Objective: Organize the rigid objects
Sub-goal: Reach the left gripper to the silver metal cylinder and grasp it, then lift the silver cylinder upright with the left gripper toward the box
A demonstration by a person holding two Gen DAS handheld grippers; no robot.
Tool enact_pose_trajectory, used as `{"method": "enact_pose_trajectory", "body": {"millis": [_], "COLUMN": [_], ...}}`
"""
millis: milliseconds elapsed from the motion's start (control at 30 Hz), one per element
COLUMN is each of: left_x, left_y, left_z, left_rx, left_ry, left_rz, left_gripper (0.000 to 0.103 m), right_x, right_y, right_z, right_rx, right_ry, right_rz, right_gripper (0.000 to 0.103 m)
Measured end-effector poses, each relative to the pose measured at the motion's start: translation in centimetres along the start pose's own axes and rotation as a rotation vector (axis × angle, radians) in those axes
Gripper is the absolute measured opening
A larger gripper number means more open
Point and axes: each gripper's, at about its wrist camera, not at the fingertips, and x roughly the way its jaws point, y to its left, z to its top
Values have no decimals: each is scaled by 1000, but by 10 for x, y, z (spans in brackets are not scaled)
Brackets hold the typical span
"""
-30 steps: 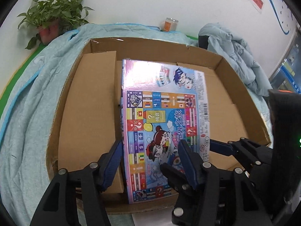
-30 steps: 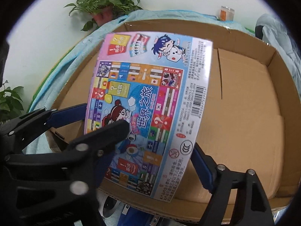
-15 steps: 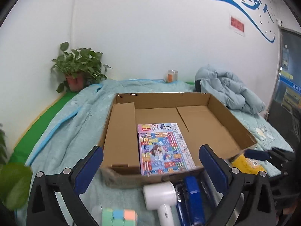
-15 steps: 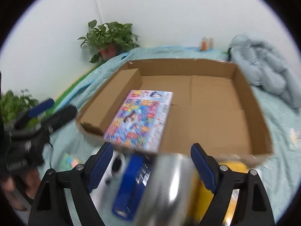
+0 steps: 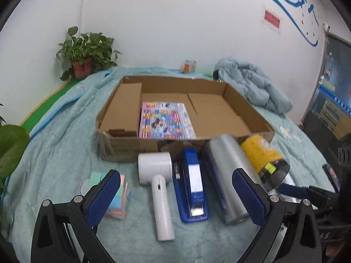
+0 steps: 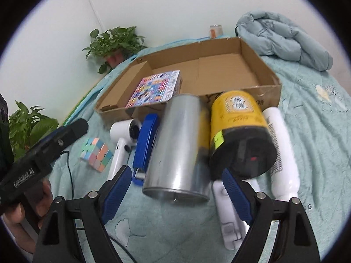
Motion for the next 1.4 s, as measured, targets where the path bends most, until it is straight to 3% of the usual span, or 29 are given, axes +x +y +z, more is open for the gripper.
{"method": "enact_pose_trajectory", "body": {"millis": [133, 267, 333, 533, 633, 800, 900, 1000, 1133, 1400], "left_x": [1, -1, -4, -7, -4, 13, 20, 25, 38, 53], "left_y": [6, 13, 15, 11, 5, -11, -18, -23, -26, -40], "left_z": [-10, -17, -23, -28, -33, -54, -70, -78, -75, -66], "left_rx": [-72, -128, -153, -149, -159, -193, -217, -231, -228, -203], "left_ry": [46, 92, 101, 150, 184, 316, 370, 413, 451, 469], "left_rz": [2, -108, -138, -226, -313, -475, -543, -565, -572, -573], "left_gripper": [102, 102, 102, 102, 102, 101, 99, 92, 81, 78], "right_x": [16, 29, 35, 19, 6, -24, -36, -40, -28, 3], "right_y": [-5, 1, 4, 7, 9, 14, 17, 10, -8, -21], "right_z": [-2, -2, -5, -27, -42, -73, -86, -89, -78, -60], "right_rx": [74, 51, 37, 23, -7, -73, -85, -33, 72, 130], "right_ry": [64, 100, 117, 121, 136, 174, 204, 234, 264, 296], "right_rz": [65, 46, 26, 30, 31, 22, 98, 197, 229, 259], "right_gripper": [85, 87, 79, 78, 78, 78, 80, 80, 80, 86]}}
